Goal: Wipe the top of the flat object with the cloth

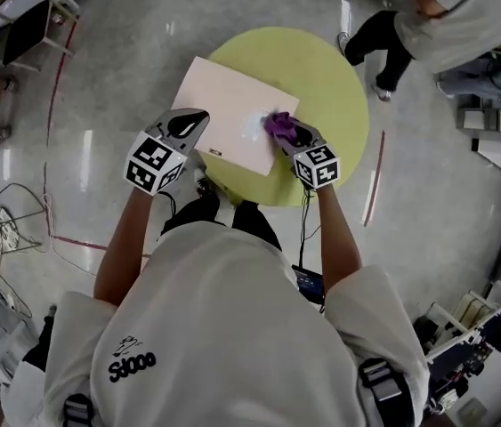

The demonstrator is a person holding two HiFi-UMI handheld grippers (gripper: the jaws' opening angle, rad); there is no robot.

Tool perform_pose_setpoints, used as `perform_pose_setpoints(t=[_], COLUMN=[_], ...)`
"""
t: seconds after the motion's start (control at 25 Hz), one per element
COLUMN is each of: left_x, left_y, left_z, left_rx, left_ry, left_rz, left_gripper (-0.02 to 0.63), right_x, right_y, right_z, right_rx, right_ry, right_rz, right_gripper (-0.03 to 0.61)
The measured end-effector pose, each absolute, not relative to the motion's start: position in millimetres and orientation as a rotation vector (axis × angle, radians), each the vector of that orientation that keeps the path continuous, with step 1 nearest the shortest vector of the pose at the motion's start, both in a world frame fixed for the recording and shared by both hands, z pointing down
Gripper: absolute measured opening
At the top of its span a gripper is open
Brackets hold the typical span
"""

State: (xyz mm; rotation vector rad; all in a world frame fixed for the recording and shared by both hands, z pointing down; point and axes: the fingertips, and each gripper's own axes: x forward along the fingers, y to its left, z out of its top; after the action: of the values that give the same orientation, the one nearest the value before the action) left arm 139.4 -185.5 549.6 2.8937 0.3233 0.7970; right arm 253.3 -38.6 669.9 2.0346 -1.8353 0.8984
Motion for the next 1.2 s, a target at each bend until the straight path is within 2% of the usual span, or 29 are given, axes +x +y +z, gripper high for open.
perform_pose_setpoints(t=[0.24,0.4,0.56,0.92,1.2], left_x=[133,136,146,164,181], left_y=[-188,-183,-172,-146,-126], left_z=[552,552,551,549,551], left_rx=[2.901,2.903,2.902,2.914,2.923], left_ry=[0.277,0.261,0.264,0.339,0.426], left_rz=[0.843,0.854,0.851,0.87,0.862], left_gripper=[0.006,0.006,0.006,0.006,0.006], right_x=[342,356,326,194,153], right_y=[-63,-59,-31,25,41], right_z=[669,668,666,670,675], right_rx=[2.17,2.206,2.205,1.914,1.758], right_ry=[-1.708,-1.691,-1.745,-1.928,-2.006], right_rz=[0.885,0.938,0.983,1.118,1.176], right_gripper=[0.163,0.164,0.164,0.164,0.164])
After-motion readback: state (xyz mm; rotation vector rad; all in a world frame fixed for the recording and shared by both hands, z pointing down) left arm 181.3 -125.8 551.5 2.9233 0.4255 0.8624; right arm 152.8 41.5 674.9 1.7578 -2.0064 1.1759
